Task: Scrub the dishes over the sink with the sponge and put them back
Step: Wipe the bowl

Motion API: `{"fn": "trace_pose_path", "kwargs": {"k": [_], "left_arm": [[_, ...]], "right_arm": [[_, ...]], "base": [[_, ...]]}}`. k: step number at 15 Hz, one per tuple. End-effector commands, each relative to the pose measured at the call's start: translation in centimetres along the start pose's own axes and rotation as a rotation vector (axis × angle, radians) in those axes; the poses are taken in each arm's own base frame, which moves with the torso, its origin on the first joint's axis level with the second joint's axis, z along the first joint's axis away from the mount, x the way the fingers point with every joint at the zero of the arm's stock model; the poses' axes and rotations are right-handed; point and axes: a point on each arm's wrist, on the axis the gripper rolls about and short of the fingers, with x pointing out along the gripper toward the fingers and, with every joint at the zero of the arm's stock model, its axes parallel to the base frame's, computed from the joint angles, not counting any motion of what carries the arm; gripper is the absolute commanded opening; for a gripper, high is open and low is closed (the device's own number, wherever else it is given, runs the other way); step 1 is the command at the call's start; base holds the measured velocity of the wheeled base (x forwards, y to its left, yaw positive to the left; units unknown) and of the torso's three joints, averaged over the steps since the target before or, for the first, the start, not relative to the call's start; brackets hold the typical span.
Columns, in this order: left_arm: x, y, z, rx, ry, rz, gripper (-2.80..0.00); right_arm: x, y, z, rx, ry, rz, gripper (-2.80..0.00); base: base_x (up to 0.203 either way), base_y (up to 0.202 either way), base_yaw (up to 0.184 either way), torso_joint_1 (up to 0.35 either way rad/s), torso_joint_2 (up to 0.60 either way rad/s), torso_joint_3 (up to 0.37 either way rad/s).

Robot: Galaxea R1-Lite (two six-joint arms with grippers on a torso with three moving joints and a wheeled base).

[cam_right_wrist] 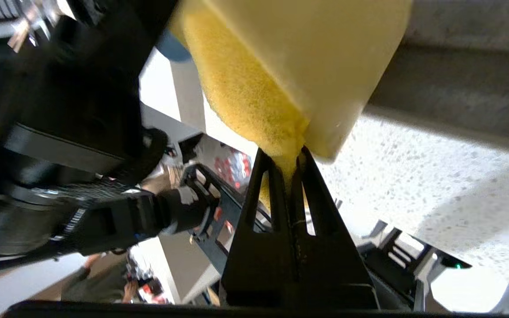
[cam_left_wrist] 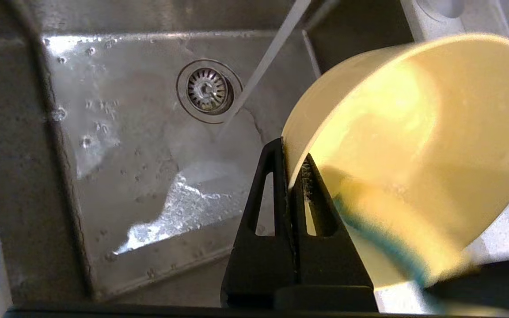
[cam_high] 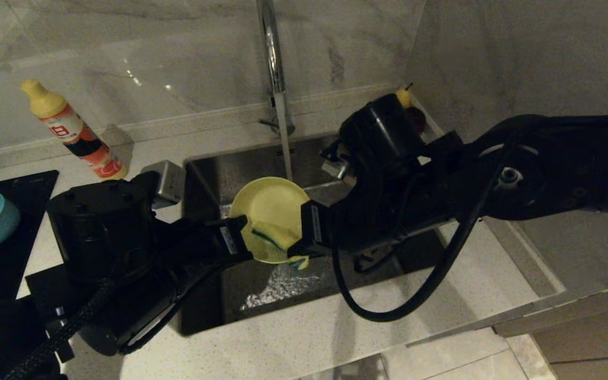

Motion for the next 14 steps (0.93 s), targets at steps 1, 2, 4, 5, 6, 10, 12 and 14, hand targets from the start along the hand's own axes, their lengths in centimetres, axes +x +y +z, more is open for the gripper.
{"fn": "trace_pose_path", "kwargs": {"k": [1,2,4,5,6,10,12,14], "left_arm": [[-0.1,0.0,0.1,-0.002,-0.006,0.0,-2.8],[-0.1,0.1,0.0,0.0,-0.003,0.003,-2.8],[-0.3,0.2,-0.2,0.005,0.003,0.005,-2.8],[-0.5,0.3,-0.5,0.008,0.012,0.008,-2.8],[-0.5,0.3,-0.5,0.007,0.013,0.008,-2.8],[-0.4,0.4,-0.6,0.01,0.018,0.01,-2.8],[-0.4,0.5,-1.0,0.013,0.031,0.013,-2.8],[-0.4,0.6,-1.3,0.016,0.044,0.019,-2.8]], "right_arm": [[-1.5,0.6,0.4,-0.002,-0.033,0.022,-2.8],[-2.0,0.7,0.6,-0.005,-0.046,0.027,-2.8],[-2.6,0.9,1.3,-0.008,-0.074,0.037,-2.8],[-3.0,0.6,1.9,-0.003,-0.097,0.037,-2.8],[-3.5,0.6,2.3,-0.003,-0.115,0.041,-2.8],[-4.4,1.3,3.4,-0.014,-0.165,0.069,-2.8],[-4.6,1.4,3.6,-0.02,-0.175,0.079,-2.8],[-5.1,1.7,3.5,-0.027,-0.184,0.085,-2.8]], "base": [[0.0,0.0,0.0,0.0,0.0,0.0],[0.0,0.0,0.0,0.0,0.0,0.0],[0.0,0.0,0.0,0.0,0.0,0.0],[0.0,0.0,0.0,0.0,0.0,0.0],[0.0,0.0,0.0,0.0,0.0,0.0],[0.0,0.0,0.0,0.0,0.0,0.0],[0.0,0.0,0.0,0.0,0.0,0.0],[0.0,0.0,0.0,0.0,0.0,0.0]]}}
